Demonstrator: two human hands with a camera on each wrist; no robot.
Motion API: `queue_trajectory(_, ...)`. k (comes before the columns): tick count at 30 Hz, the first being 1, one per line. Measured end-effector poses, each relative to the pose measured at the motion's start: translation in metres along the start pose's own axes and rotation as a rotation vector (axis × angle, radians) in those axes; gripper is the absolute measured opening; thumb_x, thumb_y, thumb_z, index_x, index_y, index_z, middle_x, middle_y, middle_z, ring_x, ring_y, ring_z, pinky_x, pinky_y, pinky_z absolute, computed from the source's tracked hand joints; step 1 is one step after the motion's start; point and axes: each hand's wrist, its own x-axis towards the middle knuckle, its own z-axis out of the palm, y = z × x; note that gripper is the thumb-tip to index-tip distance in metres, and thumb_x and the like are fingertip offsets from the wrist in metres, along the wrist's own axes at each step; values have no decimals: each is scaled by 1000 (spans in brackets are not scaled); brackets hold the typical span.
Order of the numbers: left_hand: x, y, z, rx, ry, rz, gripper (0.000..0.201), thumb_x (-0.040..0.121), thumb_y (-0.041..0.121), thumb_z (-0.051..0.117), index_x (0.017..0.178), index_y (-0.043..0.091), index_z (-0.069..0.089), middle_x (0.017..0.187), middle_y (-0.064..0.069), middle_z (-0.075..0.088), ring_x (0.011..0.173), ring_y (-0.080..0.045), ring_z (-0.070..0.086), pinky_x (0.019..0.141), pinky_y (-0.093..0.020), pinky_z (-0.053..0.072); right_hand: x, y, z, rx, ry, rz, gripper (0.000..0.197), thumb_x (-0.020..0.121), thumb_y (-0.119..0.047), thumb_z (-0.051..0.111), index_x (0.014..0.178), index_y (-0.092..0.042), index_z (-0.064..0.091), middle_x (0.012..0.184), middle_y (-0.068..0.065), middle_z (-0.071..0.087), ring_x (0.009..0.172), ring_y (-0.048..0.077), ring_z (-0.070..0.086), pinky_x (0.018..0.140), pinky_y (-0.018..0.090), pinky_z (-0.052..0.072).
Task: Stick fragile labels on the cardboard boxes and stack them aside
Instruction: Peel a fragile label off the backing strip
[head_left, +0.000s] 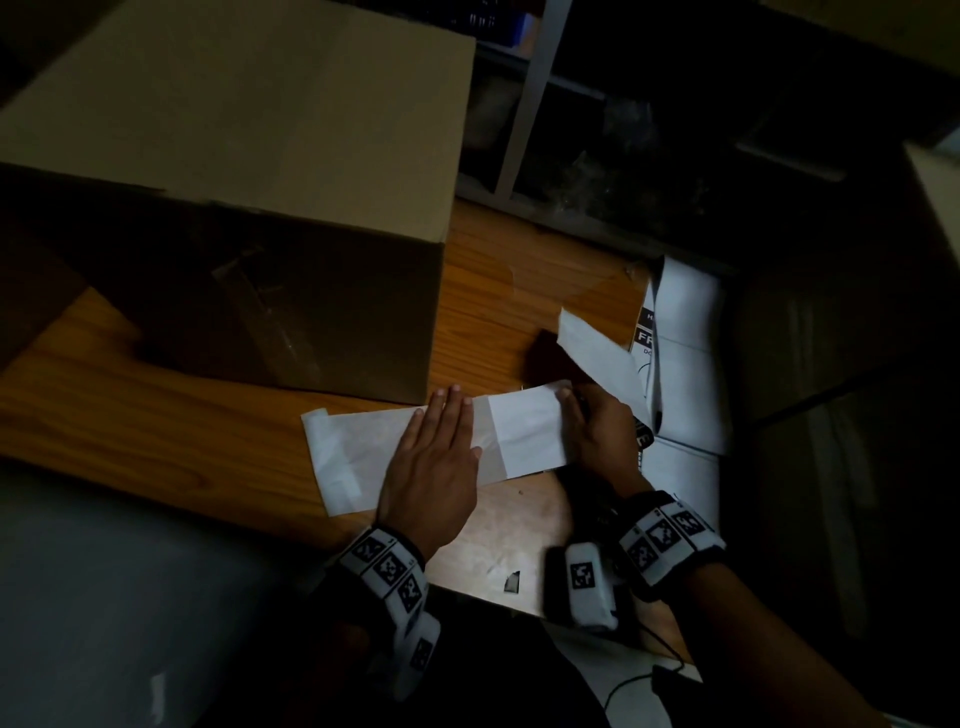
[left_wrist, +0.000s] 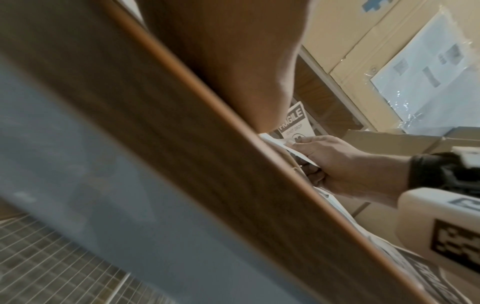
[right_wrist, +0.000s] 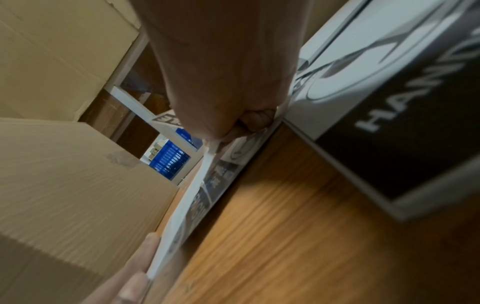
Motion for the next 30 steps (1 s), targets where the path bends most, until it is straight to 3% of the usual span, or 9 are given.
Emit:
queue_trajectory(6,0,0,1,-5,0,-5,64,96,35,21,150,3,29,158,-14,26,146,-27,26,119,-42,23,-2,-2,-7,11,-12,42,31,102,-35,47,101,-10,66,90,13,70,85,29,63,65,30,38)
queue_trajectory(11,0,0,0,1,-16,-9,64,96,35,21,151,3,28,159,-14,24,147,-26,25,120,-40,18,-2,2,-9,27,0,40,29,102,-35,47,96,-12,64,86,7,68,83,26,63,65,29,38)
queue_trajectory(18,0,0,-4,-16,-77,6,64,96,36,20,149,2,32,157,-15,27,145,-27,28,118,-42,25,-4,3,-14,10,26,50,28,101,-36,48,98,-15,66,90,7,69,86,26,63,66,28,35)
queue_trajectory(20,0,0,-7,-24,-96,5,67,96,39,15,151,3,28,159,-13,21,147,-26,24,119,-41,20,-6,2,-15,13,31,55,28,102,-35,47,99,-14,66,91,8,69,87,27,63,66,29,35)
queue_trajectory(24,4,-2,-26,-262,-165,2,85,84,58,-4,155,14,3,157,4,-12,149,-13,-6,118,-26,-3,-6,2,-15,-57,20,65,32,103,-35,45,107,-11,67,100,13,70,95,33,64,67,30,35)
queue_trajectory(26,4,5,-44,-335,-91,53,81,87,60,4,155,16,5,158,5,-6,148,-10,-4,120,-27,2,-5,2,-14,-88,1,75,34,103,-34,43,110,-10,65,103,15,70,97,35,63,68,31,34)
queue_trajectory(28,2,15,-60,-239,74,118,70,95,49,22,155,13,17,161,-4,14,149,-18,14,121,-38,15,-5,-1,-13,-123,-20,85,34,104,-33,42,113,-9,64,108,15,68,100,35,62,70,34,36)
queue_trajectory(30,3,21,-72,-113,187,135,64,93,34,43,151,9,30,157,-12,32,145,-27,28,119,-44,20,-4,-3,-14,-145,-36,93,33,104,-32,41,112,-9,63,111,16,67,102,36,61,72,35,38)
